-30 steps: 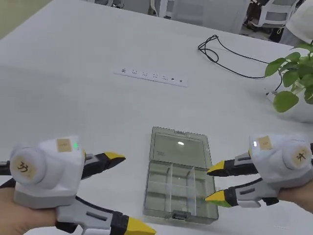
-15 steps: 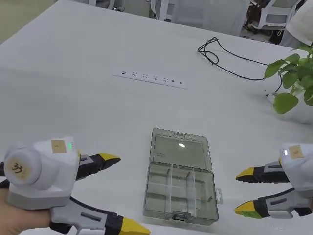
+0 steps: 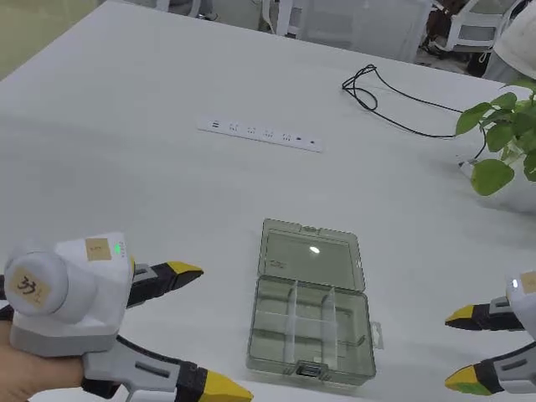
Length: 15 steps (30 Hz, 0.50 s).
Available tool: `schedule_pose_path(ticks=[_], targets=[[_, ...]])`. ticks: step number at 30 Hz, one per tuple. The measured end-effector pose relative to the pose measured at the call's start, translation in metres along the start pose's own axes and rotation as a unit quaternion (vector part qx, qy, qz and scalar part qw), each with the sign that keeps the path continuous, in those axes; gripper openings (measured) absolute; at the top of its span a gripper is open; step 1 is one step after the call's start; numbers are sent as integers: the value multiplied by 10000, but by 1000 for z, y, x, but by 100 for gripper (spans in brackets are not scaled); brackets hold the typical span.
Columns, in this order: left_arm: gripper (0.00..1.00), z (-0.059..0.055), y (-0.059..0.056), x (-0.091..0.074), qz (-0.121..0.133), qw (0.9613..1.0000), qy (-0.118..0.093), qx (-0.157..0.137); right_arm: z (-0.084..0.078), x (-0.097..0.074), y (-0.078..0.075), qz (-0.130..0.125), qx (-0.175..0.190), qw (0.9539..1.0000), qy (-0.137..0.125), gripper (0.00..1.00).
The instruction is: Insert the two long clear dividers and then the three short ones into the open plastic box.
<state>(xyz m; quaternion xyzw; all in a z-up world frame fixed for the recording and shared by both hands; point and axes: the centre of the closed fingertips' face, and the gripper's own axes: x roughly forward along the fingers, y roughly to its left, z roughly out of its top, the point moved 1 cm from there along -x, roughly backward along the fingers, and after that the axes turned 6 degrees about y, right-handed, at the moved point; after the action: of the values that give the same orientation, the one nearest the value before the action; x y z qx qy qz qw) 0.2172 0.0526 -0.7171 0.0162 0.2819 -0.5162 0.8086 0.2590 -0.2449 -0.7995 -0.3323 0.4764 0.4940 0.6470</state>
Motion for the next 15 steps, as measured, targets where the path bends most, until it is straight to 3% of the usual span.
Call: schedule_pose_path(ticks=[9, 15], targets=[[100, 1, 0, -1, 29, 10000, 0, -19, -45, 7, -12, 0, -143, 9975, 685, 54], [100, 0, 0, -2, 56, 10000, 11, -36, -67, 15, -16, 67, -519, 9918, 1162, 52]])
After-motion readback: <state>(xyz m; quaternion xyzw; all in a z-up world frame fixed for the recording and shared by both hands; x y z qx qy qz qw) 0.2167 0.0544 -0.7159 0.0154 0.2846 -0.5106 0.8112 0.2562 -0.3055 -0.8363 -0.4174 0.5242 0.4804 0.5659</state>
